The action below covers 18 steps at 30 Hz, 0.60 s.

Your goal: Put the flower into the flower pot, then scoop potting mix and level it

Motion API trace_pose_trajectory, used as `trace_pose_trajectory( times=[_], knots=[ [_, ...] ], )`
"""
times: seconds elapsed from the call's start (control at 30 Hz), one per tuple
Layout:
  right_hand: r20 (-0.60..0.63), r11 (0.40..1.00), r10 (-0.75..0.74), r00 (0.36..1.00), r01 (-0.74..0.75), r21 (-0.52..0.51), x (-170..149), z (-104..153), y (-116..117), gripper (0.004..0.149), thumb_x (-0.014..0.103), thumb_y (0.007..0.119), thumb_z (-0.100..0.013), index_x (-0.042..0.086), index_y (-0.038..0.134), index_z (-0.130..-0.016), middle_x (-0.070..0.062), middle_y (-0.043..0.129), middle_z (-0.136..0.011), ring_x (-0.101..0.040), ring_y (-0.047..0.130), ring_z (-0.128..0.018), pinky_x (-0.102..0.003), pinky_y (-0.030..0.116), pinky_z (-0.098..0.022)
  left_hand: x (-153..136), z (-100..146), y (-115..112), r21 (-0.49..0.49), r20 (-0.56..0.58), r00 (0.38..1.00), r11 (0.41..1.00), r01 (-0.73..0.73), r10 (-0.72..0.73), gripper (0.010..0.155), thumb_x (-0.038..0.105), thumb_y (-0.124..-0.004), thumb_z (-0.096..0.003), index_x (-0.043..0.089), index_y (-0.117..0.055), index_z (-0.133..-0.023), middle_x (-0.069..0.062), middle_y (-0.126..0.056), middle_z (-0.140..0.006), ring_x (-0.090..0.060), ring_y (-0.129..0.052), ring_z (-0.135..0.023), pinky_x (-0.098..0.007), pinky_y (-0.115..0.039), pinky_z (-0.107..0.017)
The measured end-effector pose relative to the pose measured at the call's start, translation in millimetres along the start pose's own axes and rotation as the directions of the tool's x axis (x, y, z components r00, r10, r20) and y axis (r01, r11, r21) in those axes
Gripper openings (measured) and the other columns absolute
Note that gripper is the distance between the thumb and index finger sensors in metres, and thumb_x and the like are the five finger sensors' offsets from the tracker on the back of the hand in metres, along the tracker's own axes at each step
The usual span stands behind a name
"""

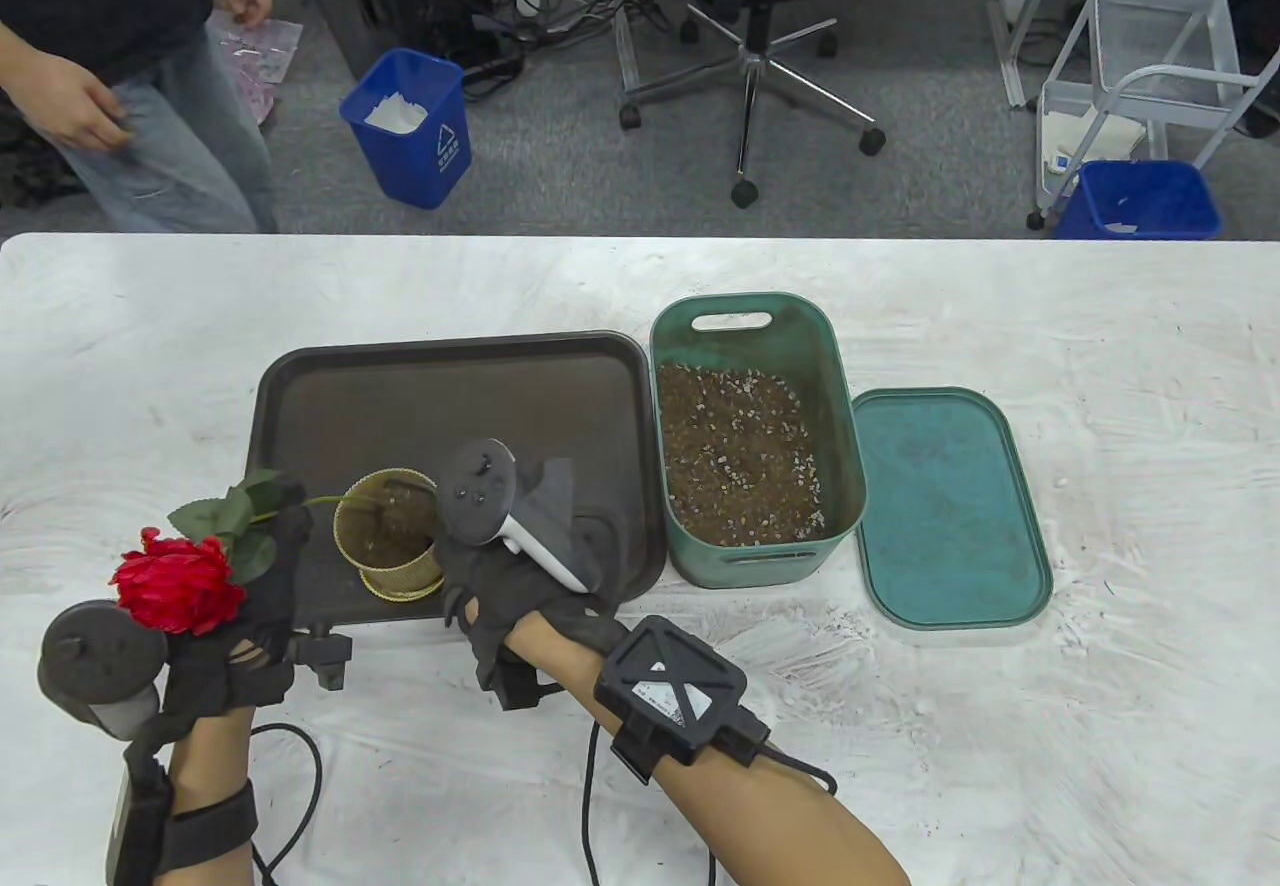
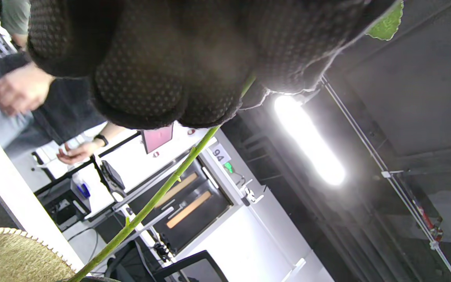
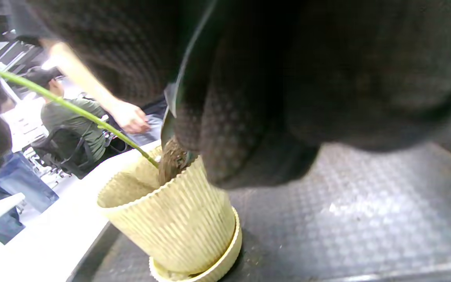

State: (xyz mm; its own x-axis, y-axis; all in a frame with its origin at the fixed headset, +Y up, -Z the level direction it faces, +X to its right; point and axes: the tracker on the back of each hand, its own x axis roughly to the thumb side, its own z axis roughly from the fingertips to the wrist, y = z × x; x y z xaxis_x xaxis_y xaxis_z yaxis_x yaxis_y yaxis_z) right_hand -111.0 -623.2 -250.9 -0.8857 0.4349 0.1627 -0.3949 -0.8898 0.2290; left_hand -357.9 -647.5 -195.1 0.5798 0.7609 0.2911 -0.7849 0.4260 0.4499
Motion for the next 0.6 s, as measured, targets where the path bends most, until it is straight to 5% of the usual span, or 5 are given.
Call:
trace_pose_trajectory(
  times=[0.27, 0.6],
  knots=[
    [0.130, 0.944, 0.308, 0.943, -0.284, -0.170, 26.6, 17.3, 14.2, 0.053, 0.034, 0.087, -0.037, 0.004, 0.080, -0.081, -0.013, 0.104, -0.052, -0.027, 0.109, -0.022, -0.038, 0.097, -0.009, 0.0, -0.1, 0.3, -0.001, 0.004, 1.000, 1.000, 0.003, -0.003, 0.042, 0.042, -0.085, -0.0412, 0.025, -0.090, -0.080, 0.000, -0.100, -0.068, -0.029, -0.105, -0.045, -0.045, -0.086, -0.045],
    [0.124, 0.921, 0.354, 0.927, -0.322, -0.219, 30.9, 24.4, 3.3, 0.053, 0.034, 0.086, -0.037, 0.005, 0.080, -0.081, -0.013, 0.104, -0.052, -0.027, 0.109, -0.022, -0.039, 0.096, -0.009, 1.5, 0.3, -0.6, -0.008, 0.018, 1.000, 1.000, 0.012, -0.011, 0.042, 0.042, -0.085, -0.0411, 0.025, -0.091, -0.080, 0.000, -0.100, -0.068, -0.029, -0.105, -0.045, -0.045, -0.086, -0.045]
  ],
)
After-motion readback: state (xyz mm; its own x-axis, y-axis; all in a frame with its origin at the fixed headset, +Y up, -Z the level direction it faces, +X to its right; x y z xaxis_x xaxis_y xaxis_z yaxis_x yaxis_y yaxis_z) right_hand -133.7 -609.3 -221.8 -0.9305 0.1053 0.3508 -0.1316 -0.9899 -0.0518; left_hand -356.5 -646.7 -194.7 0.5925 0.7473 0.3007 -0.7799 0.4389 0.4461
